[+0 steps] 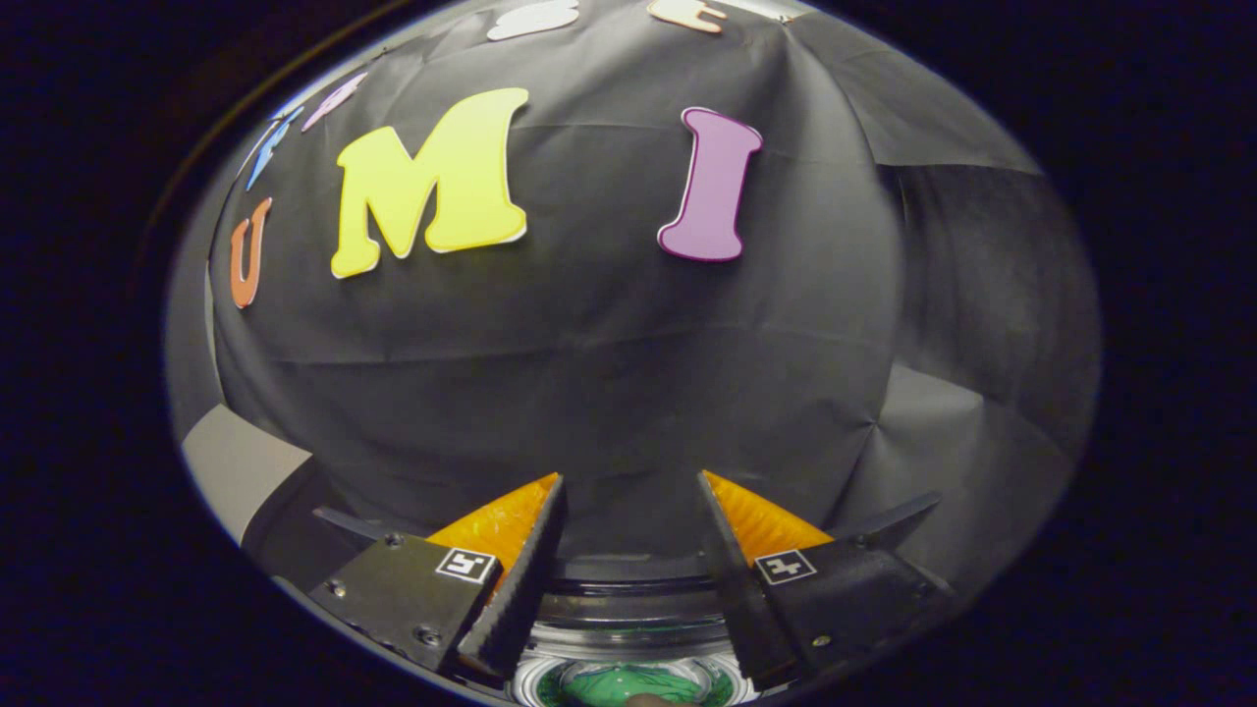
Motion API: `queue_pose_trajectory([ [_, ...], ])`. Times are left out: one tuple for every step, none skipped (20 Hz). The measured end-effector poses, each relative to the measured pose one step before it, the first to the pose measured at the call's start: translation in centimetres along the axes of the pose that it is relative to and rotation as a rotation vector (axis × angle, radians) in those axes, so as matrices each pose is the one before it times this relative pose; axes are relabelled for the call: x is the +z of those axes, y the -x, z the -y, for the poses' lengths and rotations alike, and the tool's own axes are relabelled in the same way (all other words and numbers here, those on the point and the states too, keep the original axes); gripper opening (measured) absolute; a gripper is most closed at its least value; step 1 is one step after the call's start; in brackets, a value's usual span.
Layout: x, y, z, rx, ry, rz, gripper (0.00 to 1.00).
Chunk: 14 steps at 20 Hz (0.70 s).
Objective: Put the clothes into the washing machine and then close the washing machine lid.
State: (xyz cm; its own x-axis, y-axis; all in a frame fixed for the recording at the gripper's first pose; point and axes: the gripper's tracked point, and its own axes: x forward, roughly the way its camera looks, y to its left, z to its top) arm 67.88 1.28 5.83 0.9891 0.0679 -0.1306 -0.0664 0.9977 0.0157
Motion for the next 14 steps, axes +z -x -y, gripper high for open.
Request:
queue_pose_trajectory([
  [0.001,0.095,0.012,0.00238,-0.00239,0.01457,0.82],
  [-0.013,0.025,-0.117,0.00325,-0.00081,0.01056,0.82],
  [0.069,0.037,-0.008,0.00490,0.00027,0.01336,0.82],
  [0.086,0.013,-0.036,0.00606,-0.00361,0.01572,0.82],
  [0.088,0.109,-0.044,0.00721,0.00050,0.01644,0.82],
  [-0.112,0.138,0.027,0.00126,0.00172,0.00817,0.82],
  [-0.035,0.218,0.059,-0.00157,0.00212,0.00375,0.82],
  [-0.097,0.160,-0.019,0.00036,-0.00101,0.00632,0.82],
  [0.037,0.167,-0.094,0.00233,-0.00104,0.01373,0.82],
  [0.056,0.291,0.044,0.00420,0.00270,0.01477,0.82],
  [-0.028,0.346,0.001,0.00296,0.00136,0.01244,0.82],
  [-0.103,0.328,-0.002,0.00277,0.00004,0.01197,0.82],
  [-0.063,0.343,0.004,0.00217,0.00027,0.01301,0.82],
  [0.023,0.295,-0.048,0.00208,-0.00062,0.01372,0.82],
])
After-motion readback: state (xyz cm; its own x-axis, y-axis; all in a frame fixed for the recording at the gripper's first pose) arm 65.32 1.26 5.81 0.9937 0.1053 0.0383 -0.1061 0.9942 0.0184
